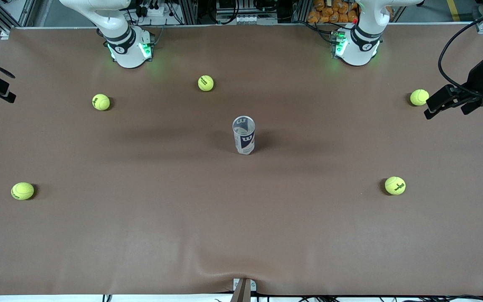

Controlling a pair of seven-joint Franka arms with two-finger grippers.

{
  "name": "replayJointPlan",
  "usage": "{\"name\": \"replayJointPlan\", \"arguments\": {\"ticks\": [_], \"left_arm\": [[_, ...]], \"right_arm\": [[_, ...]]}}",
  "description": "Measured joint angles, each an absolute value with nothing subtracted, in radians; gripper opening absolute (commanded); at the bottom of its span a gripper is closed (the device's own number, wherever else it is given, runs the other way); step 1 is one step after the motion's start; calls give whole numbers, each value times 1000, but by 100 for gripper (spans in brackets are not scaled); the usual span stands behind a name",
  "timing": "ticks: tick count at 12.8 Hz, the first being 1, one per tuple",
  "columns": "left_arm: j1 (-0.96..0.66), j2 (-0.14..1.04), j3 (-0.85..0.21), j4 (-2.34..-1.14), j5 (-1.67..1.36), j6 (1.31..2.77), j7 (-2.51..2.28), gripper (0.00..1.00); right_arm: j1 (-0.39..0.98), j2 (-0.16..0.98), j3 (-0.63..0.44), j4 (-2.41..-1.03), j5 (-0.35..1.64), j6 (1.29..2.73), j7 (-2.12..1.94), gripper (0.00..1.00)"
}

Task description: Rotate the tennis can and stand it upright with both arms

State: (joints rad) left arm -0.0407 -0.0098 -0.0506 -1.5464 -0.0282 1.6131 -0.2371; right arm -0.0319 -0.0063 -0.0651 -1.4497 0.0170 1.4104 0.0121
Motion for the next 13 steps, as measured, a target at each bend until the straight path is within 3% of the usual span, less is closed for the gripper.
{"name": "replayJointPlan", "arguments": {"ticks": [13], "left_arm": [[-40,3,-43,-1547,-28,1613,-174,100]], "right_arm": [[-32,-8,-69,-1449,17,1410,12,100]]}}
